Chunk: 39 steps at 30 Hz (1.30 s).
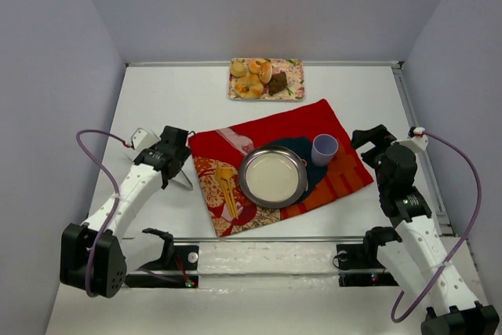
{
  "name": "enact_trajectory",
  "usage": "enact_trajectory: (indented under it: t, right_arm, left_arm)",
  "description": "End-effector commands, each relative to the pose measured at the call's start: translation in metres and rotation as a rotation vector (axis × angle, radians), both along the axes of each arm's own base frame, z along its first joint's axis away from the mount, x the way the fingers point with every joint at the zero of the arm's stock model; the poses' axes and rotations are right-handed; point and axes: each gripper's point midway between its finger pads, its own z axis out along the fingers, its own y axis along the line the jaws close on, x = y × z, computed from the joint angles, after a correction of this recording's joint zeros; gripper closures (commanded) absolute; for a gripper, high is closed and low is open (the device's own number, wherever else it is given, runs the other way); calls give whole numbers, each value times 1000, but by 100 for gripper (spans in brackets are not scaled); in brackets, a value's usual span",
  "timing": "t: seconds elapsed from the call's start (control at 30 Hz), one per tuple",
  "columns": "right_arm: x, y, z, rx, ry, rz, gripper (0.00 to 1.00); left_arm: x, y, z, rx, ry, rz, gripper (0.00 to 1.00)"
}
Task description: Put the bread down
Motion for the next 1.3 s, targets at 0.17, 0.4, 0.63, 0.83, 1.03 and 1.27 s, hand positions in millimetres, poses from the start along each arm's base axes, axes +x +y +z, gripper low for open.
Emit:
enact_trajectory:
  t: [0.17,0.4,0.63,0.83,1.03,1.27]
  right_arm:
    - [5,1,14,-13,-33,9,0]
    - [7,0,12,-17,-26,4,0]
    - [7,-4,10,-31,-20,-14,0]
    - [7,-3,11,-28,-23,-12,0]
    - [7,-5,12,-35,-27,-19,0]
    - [6,-5,13,-35,-31,-20,0]
  left_arm:
    - [13,15,-48,0,90,-14,1]
    - [15,27,-59,31,120,36,1]
    - [11,42,-85,45,203,68,1]
    - [19,45,-95,43,222,62,1]
    - [24,52,-102,44,241,68,9]
    - [22,48,-100,36,238,12,39]
